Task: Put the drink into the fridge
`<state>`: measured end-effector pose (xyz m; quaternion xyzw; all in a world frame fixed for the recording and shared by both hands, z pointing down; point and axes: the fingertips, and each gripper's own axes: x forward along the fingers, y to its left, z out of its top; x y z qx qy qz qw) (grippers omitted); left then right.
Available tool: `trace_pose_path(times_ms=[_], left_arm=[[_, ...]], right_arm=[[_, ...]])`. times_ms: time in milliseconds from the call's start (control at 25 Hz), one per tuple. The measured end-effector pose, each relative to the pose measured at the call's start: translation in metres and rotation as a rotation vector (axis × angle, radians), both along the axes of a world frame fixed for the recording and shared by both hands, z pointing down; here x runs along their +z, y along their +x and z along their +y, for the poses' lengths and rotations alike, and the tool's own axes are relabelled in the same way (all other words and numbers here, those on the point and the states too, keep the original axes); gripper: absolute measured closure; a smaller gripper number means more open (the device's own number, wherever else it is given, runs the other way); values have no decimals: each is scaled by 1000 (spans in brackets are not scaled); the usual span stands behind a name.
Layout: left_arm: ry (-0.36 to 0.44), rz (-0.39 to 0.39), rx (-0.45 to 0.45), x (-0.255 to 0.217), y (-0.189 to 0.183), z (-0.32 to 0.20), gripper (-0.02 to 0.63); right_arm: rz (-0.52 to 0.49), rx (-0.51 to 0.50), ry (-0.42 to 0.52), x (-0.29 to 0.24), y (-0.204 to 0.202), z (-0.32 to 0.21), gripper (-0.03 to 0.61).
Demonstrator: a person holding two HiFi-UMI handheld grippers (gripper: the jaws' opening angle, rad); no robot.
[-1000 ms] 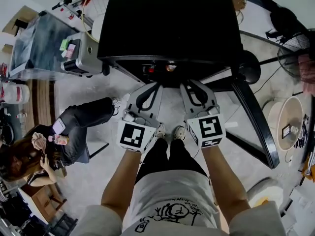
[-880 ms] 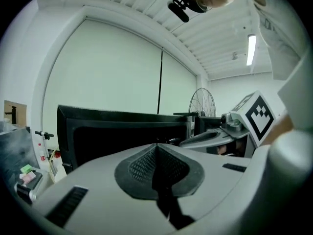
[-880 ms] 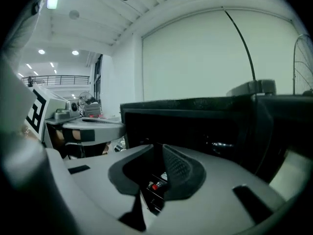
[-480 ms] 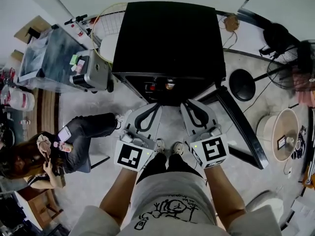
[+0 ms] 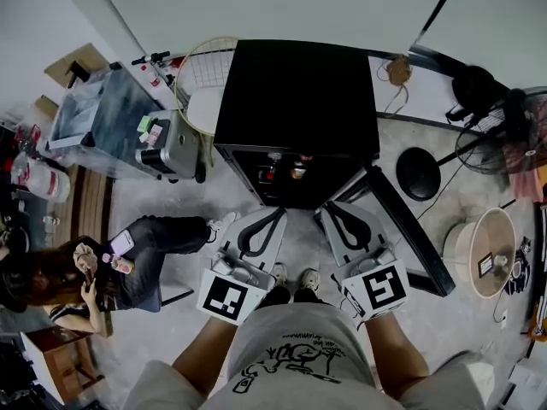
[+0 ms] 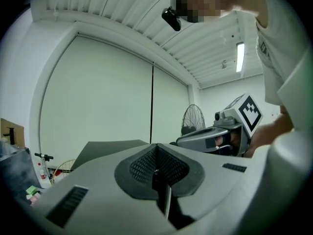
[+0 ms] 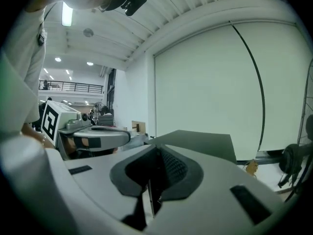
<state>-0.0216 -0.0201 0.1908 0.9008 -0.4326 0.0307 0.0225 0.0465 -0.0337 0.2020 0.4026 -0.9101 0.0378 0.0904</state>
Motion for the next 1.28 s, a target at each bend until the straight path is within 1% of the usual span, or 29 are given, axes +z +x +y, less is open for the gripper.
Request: trace_pose_path(times_ms=[280,480,680,1080,1120,1280], left_arm=[[0,2,29,-28,6,28,594],[-1,1,27,-41,6,36,594],[13,-11,18,-55,2,39,594],[24,15,-20,-75,-11,44,592],[28,12,-20,-76,-12,44,592],[35,-6,-20,-78,-16,42,592]], right_arm=[[-3,-48,32,-35,-5,24,549],[15,-79,50,-58,-6,36,551],[-9,-75,69,-80,-4,40,552],[-4,-103,83,-99,-10,51,561],[-7,-100,86,-101,-11,50,571],[-17,-86,90,-107,-13,48,572]])
